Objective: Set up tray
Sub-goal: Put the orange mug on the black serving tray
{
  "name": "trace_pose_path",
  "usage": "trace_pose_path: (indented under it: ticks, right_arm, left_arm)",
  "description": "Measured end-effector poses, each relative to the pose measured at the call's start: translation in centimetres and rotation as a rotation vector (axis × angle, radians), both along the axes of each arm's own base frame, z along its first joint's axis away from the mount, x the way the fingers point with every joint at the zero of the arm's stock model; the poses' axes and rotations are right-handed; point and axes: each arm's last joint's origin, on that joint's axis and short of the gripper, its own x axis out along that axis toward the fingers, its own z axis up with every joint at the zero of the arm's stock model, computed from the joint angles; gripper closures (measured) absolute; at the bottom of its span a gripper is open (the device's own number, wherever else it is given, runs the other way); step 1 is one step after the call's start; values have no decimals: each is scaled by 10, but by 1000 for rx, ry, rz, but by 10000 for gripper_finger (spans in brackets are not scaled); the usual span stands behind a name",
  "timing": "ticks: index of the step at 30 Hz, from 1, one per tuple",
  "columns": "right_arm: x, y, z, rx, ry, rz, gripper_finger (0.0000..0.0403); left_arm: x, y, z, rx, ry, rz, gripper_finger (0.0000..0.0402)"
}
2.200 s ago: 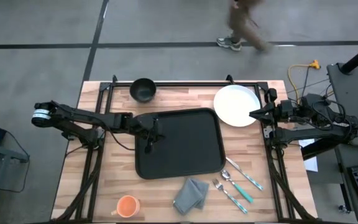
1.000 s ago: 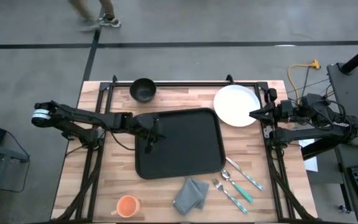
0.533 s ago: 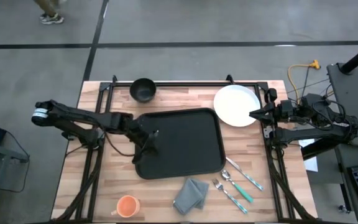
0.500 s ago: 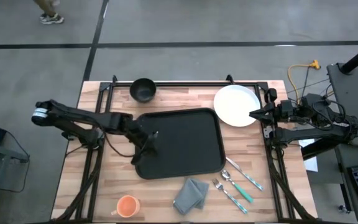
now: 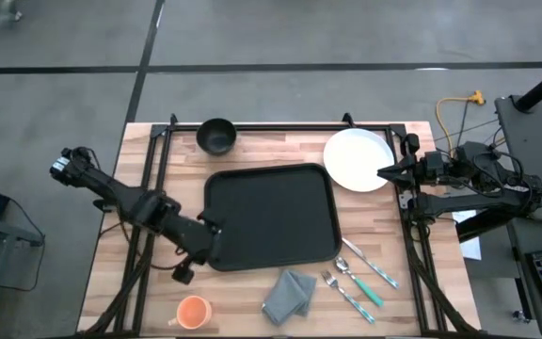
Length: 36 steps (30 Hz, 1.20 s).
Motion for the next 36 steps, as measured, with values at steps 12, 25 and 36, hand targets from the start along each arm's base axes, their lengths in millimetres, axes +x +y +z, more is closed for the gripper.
trace_pose_path:
  ticks: [12, 25, 36]
  right_arm:
    - [0, 0, 0, -1, 0, 0, 380]
    - [0, 0, 0, -1, 0, 0, 380]
    - [0, 0, 0, 2, 0, 0, 380]
  left_arm:
    - [-20, -28, -31, -12, 216, 146, 402]
    - [-15, -72, -54, 11, 349, 281, 402]
    - [-9, -103, -45, 166, 496, 314, 402]
